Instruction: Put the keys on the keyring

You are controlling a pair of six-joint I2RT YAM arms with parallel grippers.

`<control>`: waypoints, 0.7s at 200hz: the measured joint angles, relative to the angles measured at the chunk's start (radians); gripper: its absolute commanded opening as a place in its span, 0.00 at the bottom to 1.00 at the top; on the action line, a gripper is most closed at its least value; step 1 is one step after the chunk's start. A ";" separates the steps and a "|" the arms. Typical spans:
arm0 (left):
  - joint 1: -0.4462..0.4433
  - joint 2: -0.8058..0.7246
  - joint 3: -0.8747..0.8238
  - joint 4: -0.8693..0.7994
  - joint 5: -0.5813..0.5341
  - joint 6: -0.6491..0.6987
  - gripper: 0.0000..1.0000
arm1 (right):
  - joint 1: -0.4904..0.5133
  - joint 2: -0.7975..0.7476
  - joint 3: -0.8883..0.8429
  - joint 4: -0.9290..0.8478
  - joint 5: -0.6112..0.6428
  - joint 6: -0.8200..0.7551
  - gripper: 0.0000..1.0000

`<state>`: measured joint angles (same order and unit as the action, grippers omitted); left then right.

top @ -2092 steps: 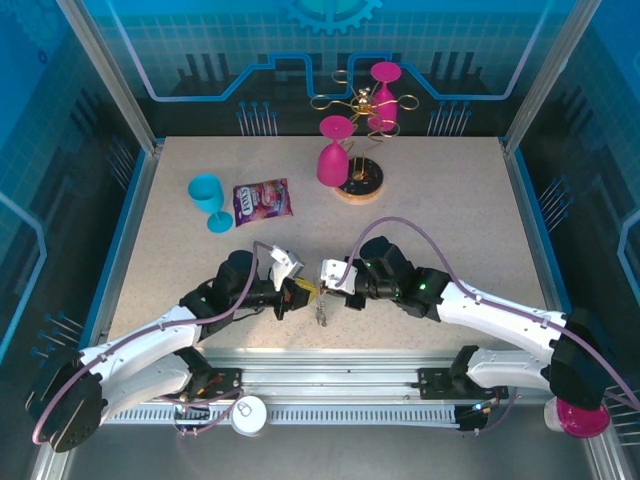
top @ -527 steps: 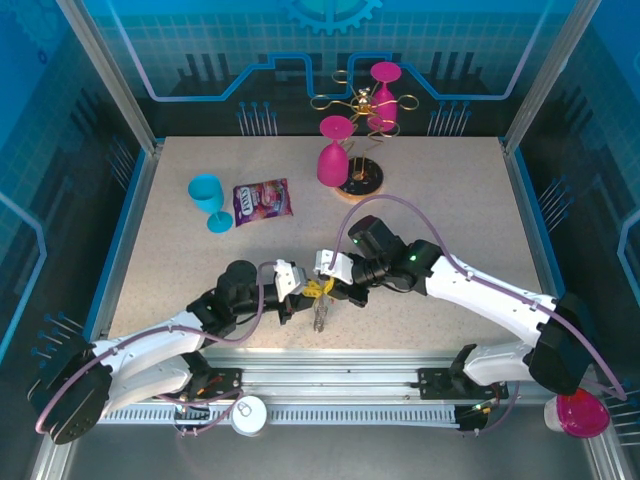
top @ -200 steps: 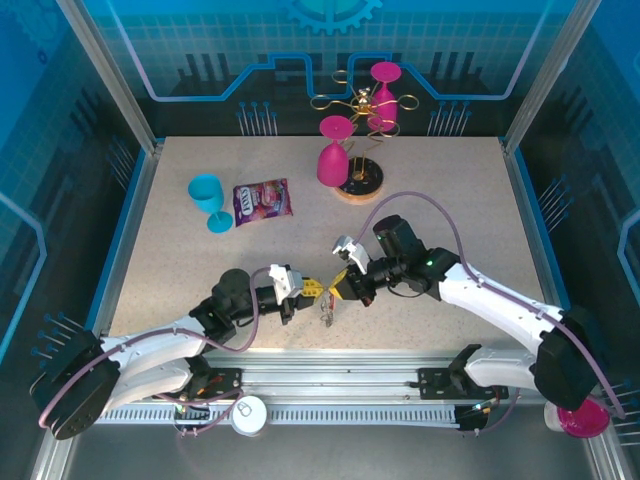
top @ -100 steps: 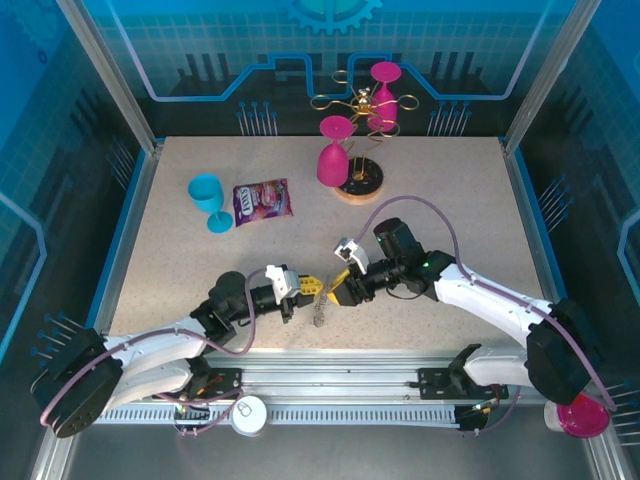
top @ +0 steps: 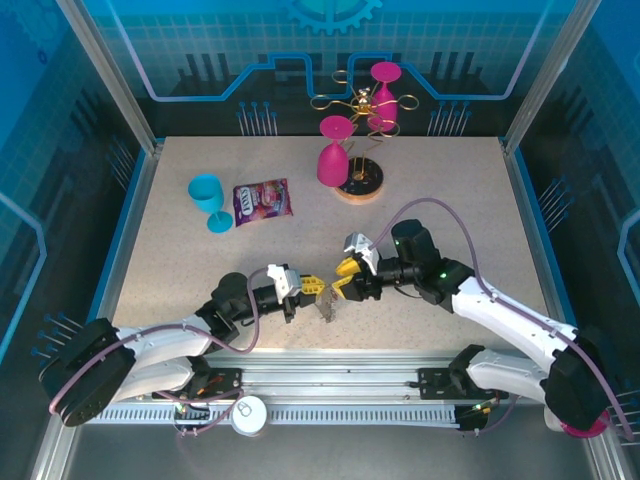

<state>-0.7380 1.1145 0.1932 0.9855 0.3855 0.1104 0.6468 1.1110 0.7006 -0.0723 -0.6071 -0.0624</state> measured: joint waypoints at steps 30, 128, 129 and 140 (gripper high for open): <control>0.000 0.016 0.000 0.019 0.000 -0.007 0.00 | 0.003 0.040 0.000 0.020 -0.003 -0.019 0.37; 0.003 0.030 -0.001 0.045 -0.027 -0.027 0.00 | 0.026 0.108 0.000 0.066 -0.039 -0.066 0.00; 0.003 0.030 -0.001 0.044 -0.027 -0.027 0.00 | 0.026 0.108 0.000 0.066 -0.039 -0.070 0.00; 0.003 0.030 0.000 0.041 -0.031 -0.030 0.00 | 0.026 0.108 0.000 0.065 -0.037 -0.076 0.00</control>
<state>-0.7353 1.1446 0.1928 1.0267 0.3550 0.0803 0.6727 1.2186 0.7010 -0.0071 -0.6437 -0.1383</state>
